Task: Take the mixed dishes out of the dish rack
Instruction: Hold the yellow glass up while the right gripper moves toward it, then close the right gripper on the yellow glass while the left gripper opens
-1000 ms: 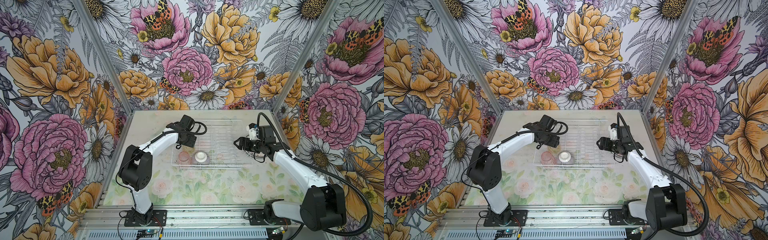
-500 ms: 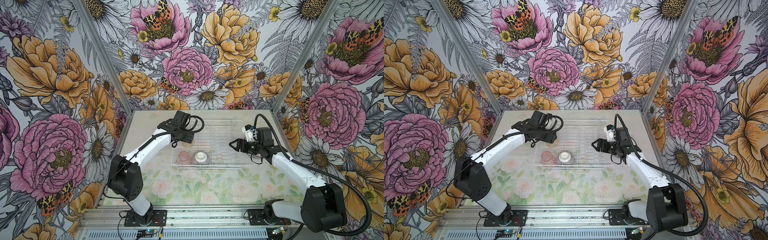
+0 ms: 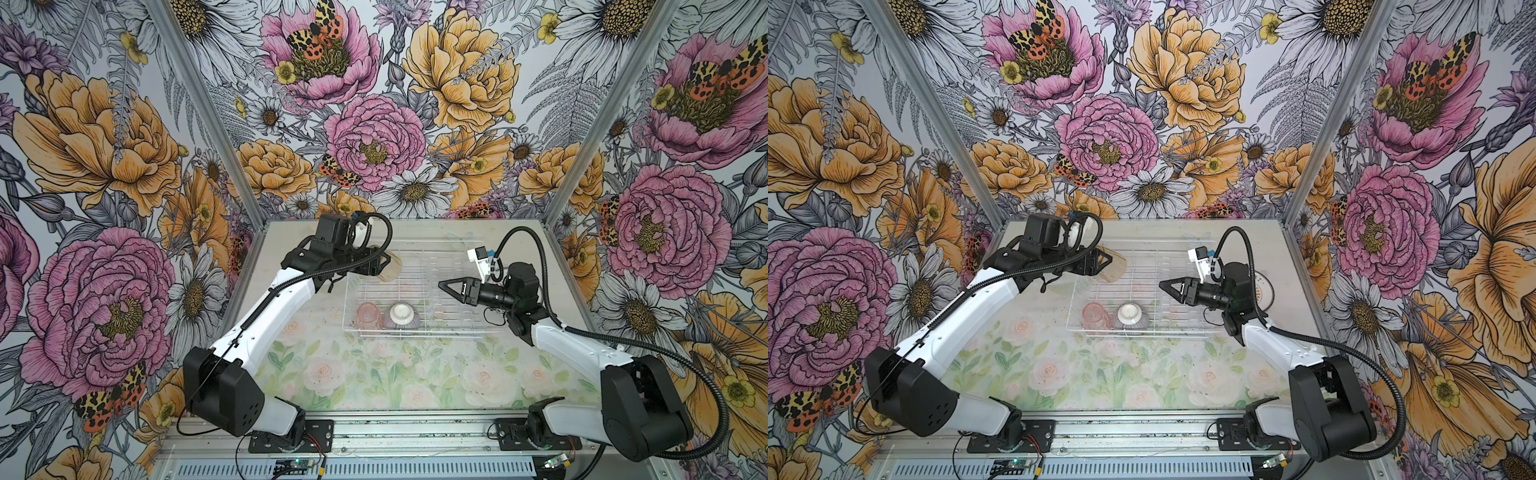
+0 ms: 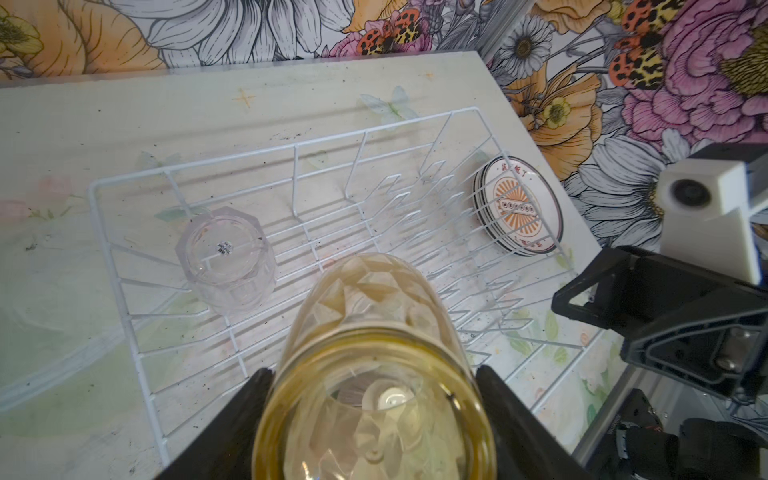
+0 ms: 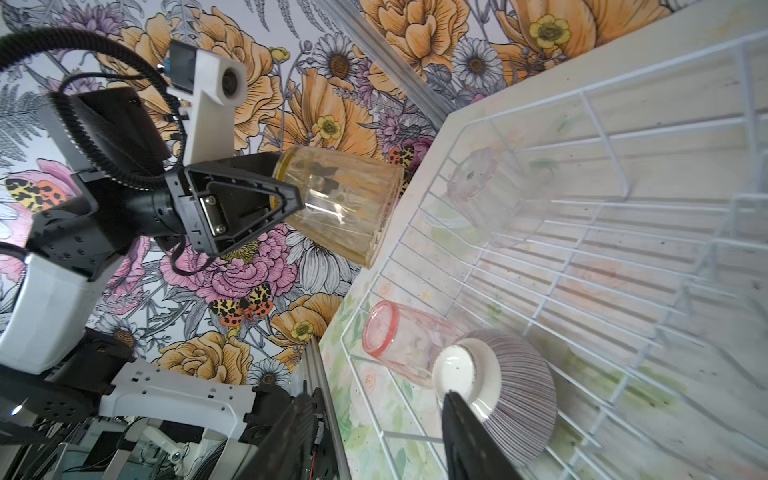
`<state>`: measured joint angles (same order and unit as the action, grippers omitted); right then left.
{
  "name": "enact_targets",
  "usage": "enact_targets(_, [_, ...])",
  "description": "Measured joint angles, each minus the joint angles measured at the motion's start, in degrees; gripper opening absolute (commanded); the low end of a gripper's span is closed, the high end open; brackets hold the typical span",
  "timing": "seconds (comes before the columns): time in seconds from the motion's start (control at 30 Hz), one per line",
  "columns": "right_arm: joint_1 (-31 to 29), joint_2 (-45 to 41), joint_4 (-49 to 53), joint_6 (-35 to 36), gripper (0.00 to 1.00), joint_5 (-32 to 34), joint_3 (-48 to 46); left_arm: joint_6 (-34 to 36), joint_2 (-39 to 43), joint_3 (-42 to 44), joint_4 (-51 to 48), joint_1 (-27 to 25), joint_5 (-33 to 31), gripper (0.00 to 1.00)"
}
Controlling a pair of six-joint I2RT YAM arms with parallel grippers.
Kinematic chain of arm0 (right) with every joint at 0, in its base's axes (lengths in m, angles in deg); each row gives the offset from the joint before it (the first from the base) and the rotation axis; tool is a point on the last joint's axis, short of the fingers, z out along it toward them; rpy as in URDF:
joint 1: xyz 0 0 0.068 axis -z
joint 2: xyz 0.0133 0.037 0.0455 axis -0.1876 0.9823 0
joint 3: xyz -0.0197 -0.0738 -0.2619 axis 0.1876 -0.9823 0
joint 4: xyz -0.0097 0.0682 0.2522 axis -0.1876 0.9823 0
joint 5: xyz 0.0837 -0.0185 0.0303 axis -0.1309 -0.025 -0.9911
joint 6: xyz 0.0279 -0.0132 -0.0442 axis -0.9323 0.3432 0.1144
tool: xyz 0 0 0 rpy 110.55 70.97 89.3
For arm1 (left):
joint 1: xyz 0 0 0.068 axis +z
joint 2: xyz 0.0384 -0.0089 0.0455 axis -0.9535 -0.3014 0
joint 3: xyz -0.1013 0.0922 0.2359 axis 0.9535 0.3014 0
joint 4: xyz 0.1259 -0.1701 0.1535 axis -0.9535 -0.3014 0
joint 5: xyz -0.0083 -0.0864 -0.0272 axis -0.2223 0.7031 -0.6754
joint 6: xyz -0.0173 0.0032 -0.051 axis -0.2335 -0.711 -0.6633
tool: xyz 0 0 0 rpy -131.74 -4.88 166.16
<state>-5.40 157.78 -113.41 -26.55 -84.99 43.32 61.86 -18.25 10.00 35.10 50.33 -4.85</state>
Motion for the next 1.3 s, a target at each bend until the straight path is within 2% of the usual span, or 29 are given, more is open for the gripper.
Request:
enact_targets(0.3, [-3.98,10.67,-27.71,-13.73,0.50,-0.76,-0.42,-7.58,0.92,6.01,12.02,1.42,12.20,0.45])
enact_targets(0.5, [-5.70,17.25,-38.99,-20.65,0.51,-0.70,0.04,-11.50,0.94,7.63,18.34,1.44,16.63,0.45])
enact_targets(0.9, [-7.82,18.58,-43.30,-22.73,0.51,-0.42,4.04,-17.53,0.92,11.10,29.38,1.75,20.44,0.45])
enact_targets(1.17, [-7.89,20.41,-43.58,-22.73,0.51,0.42,7.39,-19.45,0.83,12.13,32.15,0.57,22.47,0.45])
enact_targets(1.23, [-7.89,20.41,-43.65,-22.73,0.48,0.55,7.78,-19.45,0.83,12.13,32.17,0.57,22.58,0.45])
enact_targets(1.3, [-7.89,20.41,-43.78,-22.53,0.36,0.59,8.55,-19.45,0.83,12.13,32.17,0.57,22.80,0.45])
